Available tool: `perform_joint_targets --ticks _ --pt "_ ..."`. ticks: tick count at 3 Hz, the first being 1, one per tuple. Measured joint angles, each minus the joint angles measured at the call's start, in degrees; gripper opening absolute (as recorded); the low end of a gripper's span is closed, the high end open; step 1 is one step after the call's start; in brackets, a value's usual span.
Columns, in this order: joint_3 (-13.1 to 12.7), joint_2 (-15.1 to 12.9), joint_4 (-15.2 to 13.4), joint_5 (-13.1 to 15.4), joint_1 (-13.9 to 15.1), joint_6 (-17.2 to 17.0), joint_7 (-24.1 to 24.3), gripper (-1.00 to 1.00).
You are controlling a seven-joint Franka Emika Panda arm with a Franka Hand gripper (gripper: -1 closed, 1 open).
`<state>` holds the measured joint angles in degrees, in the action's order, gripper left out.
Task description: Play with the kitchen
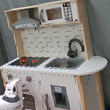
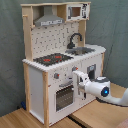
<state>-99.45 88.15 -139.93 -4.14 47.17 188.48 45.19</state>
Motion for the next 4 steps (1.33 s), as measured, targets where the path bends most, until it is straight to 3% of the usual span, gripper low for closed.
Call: perform_joint_targets --ticks 1,4 --pt "-0.07 0.0 0.0 0.0 0.0 0.0 0.0 -1.0" --pt "0.33 -0.27 2.02 -0.01 -5.95 -16.32 -1.15 -1.0"
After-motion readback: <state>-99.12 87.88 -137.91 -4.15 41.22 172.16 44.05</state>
